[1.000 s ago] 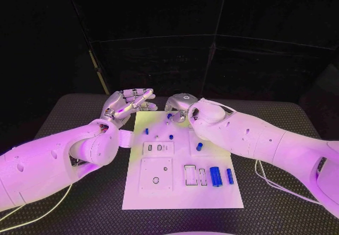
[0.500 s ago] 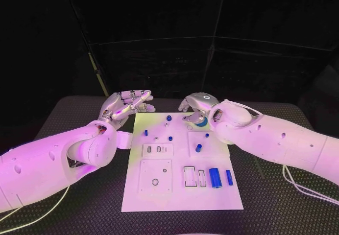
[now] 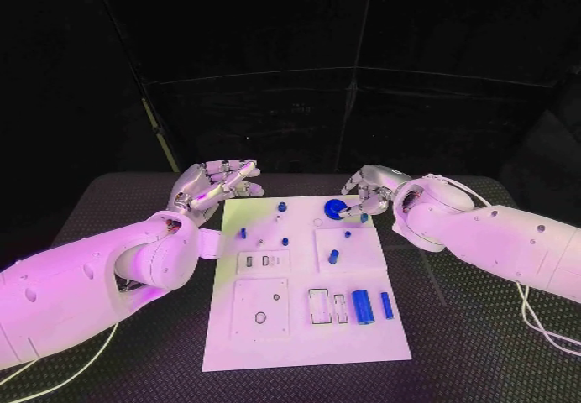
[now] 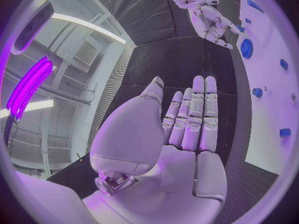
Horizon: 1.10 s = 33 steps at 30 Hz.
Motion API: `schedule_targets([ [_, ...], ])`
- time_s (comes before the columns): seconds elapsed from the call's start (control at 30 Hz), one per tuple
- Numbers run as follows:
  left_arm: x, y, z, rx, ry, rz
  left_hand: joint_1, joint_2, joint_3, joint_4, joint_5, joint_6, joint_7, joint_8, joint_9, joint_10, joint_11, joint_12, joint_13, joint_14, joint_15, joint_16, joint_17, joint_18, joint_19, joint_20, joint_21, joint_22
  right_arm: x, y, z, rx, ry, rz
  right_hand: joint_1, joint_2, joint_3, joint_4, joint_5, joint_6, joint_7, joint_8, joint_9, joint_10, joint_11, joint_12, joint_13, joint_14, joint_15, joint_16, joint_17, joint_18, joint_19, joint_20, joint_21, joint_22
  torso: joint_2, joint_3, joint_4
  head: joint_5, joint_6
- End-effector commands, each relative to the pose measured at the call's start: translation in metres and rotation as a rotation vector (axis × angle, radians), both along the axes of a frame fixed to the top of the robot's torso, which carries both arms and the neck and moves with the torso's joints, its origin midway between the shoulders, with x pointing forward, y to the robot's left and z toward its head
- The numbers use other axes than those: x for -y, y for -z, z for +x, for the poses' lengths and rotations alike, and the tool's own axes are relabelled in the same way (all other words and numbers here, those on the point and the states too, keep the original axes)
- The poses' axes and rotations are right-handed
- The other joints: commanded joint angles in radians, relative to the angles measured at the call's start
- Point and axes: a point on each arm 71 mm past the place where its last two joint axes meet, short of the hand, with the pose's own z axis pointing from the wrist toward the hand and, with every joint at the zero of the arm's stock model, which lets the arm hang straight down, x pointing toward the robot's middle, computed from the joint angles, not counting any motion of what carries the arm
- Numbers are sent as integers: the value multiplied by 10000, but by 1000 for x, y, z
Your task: Assemble the parts on the task board
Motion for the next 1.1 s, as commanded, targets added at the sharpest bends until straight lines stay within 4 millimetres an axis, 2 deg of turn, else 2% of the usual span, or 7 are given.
schedule_targets([
  [0.03, 2, -1, 0, 59, 174, -45, 100, -4, -8, -74, -41, -27, 63, -62, -14, -43, 39, -63, -11, -35, 47, -69, 12, 117, -26, 63, -60, -14, 0, 7, 3, -1107, 377, 7, 118, -7, -137, 200, 5, -190, 82, 127, -18, 155, 82, 1107, 1270, 716, 79, 121, 945, -35, 88, 45, 108, 128, 17, 9, 1, -27, -5],
  [0.07, 2, -1, 1, 54, 179, -46, 100, -4, -8, -74, -41, -27, 63, -62, -14, -43, 39, -63, -11, -35, 47, -69, 12, 117, -26, 63, -60, -14, 0, 8, 4, -1153, 389, -14, 121, 1, -148, 198, 10, -226, 95, 163, -18, 205, 92, 1332, 1528, 725, 94, 146, 1003, -38, 103, 56, 132, 165, 21, 12, 6, -37, -1],
  [0.2, 2, 0, 1, 45, 182, -47, 100, -4, -8, -74, -41, -27, 63, -62, -14, -43, 39, -63, -11, -35, 47, -69, 12, 117, -26, 63, -60, -14, -3, 11, 7, -1283, 379, -116, 153, 62, -142, 192, 15, -327, 128, 298, -18, 363, 128, 1986, 2299, 765, 132, 247, 1246, -62, 175, 94, 236, 331, 13, -17, 31, -42, -27],
  [0.43, 2, 1, 2, 37, 171, -42, 101, -2, -10, -76, -41, -27, 60, -64, -14, -43, 38, -66, -11, -37, 48, -74, 14, 117, -27, 64, -61, -15, -11, 13, 10, -1248, 291, -231, 197, 264, -68, 161, 3, -310, 129, 492, -6, 742, 143, 2823, 3302, 810, 151, 348, 1496, -98, 284, 119, 382, 567, 10, -7, 9, -8, -50],
  [0.57, 2, 1, 2, 34, 176, -44, 101, -2, -10, -76, -41, -27, 60, -64, -14, -43, 38, -66, -11, -37, 48, -74, 14, 117, -27, 64, -61, -15, -14, 13, 13, -1116, 347, -294, 204, 483, -14, 130, 64, -273, 122, 614, -2, 1065, 143, 3397, 4013, 844, 155, 417, 1674, -133, 389, 126, 505, 775, 10, -11, 15, -12, -60],
  [0.73, 2, 1, 3, 27, 176, -42, 101, -2, -10, -76, -41, -27, 60, -64, -14, -43, 38, -66, -11, -37, 48, -74, 14, 117, -27, 64, -61, -15, -15, 13, 15, -985, 416, -357, 241, 648, 4, 91, 135, -246, 116, 710, -7, 1274, 143, 3769, 4481, 861, 159, 455, 1769, -158, 466, 130, 601, 927, 11, -6, 15, 2, -74],
  [1.1, 2, 2, 3, 5, 187, -40, 101, -2, -10, -76, -41, -27, 60, -64, -14, -43, 38, -66, -11, -37, 48, -74, 14, 117, -27, 64, -61, -15, -21, 12, 16, -651, 314, -715, 373, 783, 5, -4, 237, -174, 98, 822, -9, 1558, 129, 4188, 5035, 888, 151, 507, 1916, -206, 616, 126, 757, 1211, 16, 8, 9, 2, -109],
])
